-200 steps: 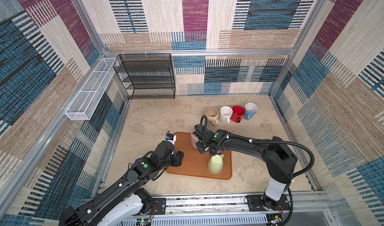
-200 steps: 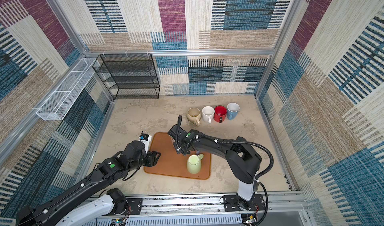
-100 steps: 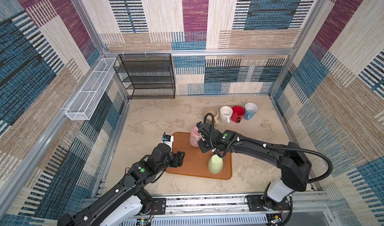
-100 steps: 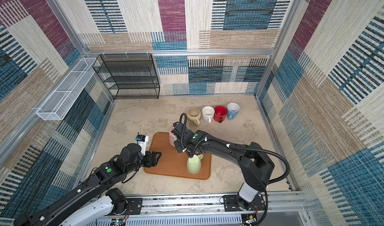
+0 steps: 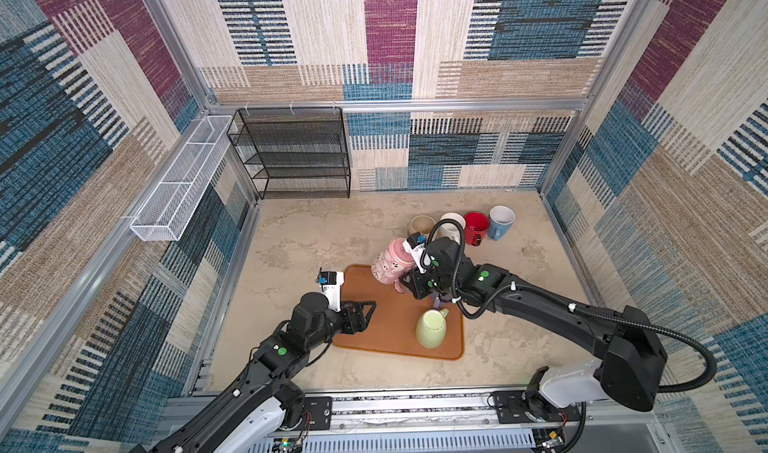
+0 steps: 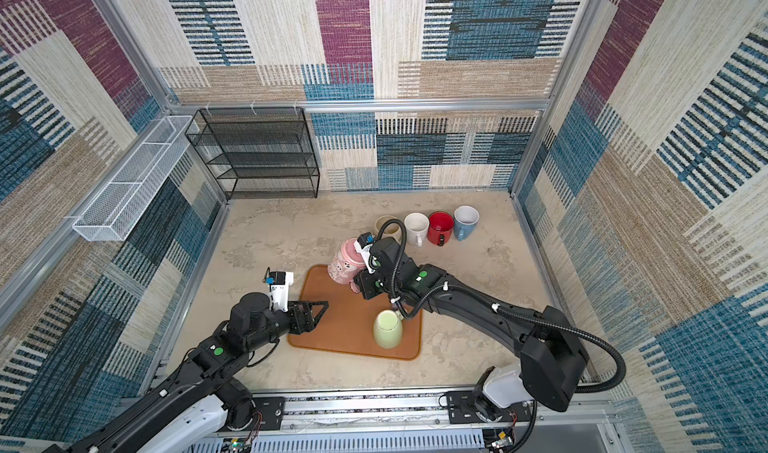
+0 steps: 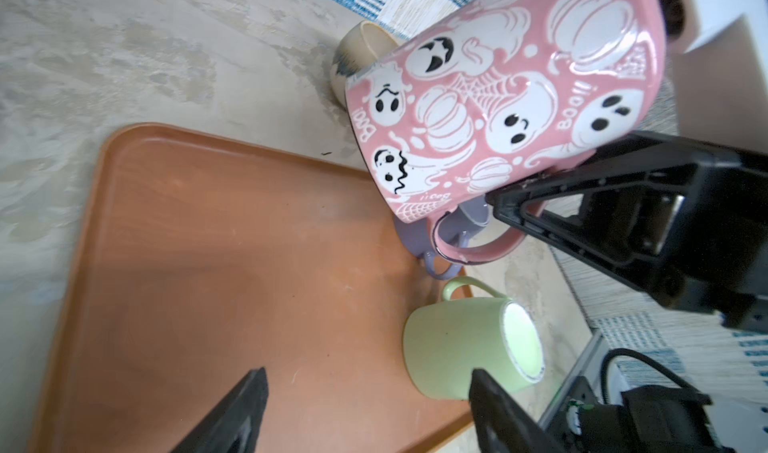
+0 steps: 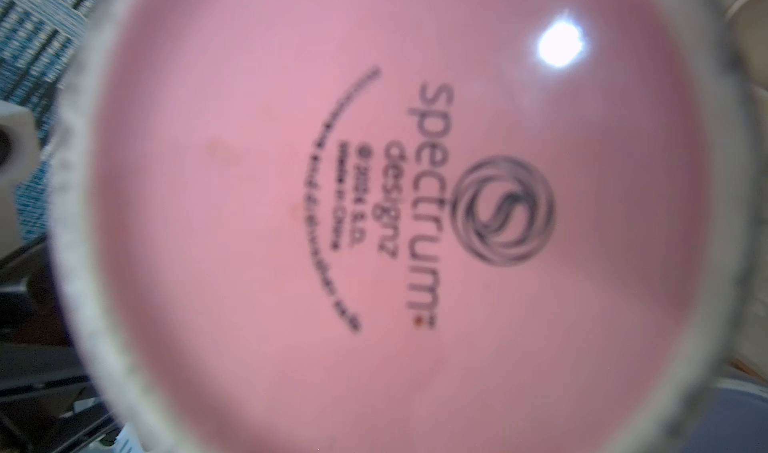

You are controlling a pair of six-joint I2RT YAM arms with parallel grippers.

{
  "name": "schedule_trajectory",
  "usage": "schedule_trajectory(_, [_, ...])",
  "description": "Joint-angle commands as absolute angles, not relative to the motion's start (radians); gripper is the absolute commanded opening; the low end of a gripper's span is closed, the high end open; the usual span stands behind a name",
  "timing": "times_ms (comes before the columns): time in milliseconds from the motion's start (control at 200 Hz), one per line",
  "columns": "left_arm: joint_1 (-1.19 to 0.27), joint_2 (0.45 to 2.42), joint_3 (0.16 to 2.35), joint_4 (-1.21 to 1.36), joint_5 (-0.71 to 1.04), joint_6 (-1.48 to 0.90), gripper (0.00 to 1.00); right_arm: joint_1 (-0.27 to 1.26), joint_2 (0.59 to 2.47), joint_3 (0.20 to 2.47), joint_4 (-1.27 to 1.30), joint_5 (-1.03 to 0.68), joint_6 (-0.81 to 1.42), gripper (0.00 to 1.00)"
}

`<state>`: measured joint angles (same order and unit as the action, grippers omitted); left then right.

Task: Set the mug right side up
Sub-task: 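Lift the pink mug toward the left gripper with the right gripper, then grasp the pink mug's rim with the left gripper beside the right gripper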

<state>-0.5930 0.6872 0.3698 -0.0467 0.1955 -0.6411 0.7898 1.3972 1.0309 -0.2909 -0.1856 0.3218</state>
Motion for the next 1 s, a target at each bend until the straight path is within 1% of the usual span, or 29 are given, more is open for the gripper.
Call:
schedule_trajectory(0, [-0.584, 0.7, 0.347, 0.157, 0.309, -0.694, 0.79, 0.762, 1.358, 1.006, -0.066, -0.336, 0.349, 0.0])
schedule_trajectory(225, [-0.577, 0.737, 0.319, 0.348, 0.38, -0.73, 0.74, 0.708, 1.309, 0.939, 0.101, -0.517, 0.414, 0.0])
schedule_trajectory(321, [-0.574, 0.754, 0.315, 0.416, 0.397, -0.746, 0.68, 0.688, 1.29, 0.906, 0.193, -0.589, 0.455, 0.0])
schedule_trajectory(411, [-0.574, 0.774, 0.312, 0.488, 0.407, -0.763, 0.6, 0.675, 1.273, 0.878, 0.272, -0.632, 0.493, 0.0])
schedule_trajectory(466, [-0.574, 0.79, 0.311, 0.53, 0.412, -0.775, 0.58, 0.668, 1.263, 0.856, 0.323, -0.65, 0.519, 0.0])
schedule_trajectory(656, [-0.574, 0.855, 0.333, 0.621, 0.423, -0.798, 0.57, 0.647, 1.236, 0.785, 0.494, -0.706, 0.612, 0.0])
schedule_trajectory(992, [-0.574, 0.943, 0.355, 0.802, 0.455, -0.826, 0.57, 0.633, 1.245, 0.735, 0.644, -0.766, 0.701, 0.0])
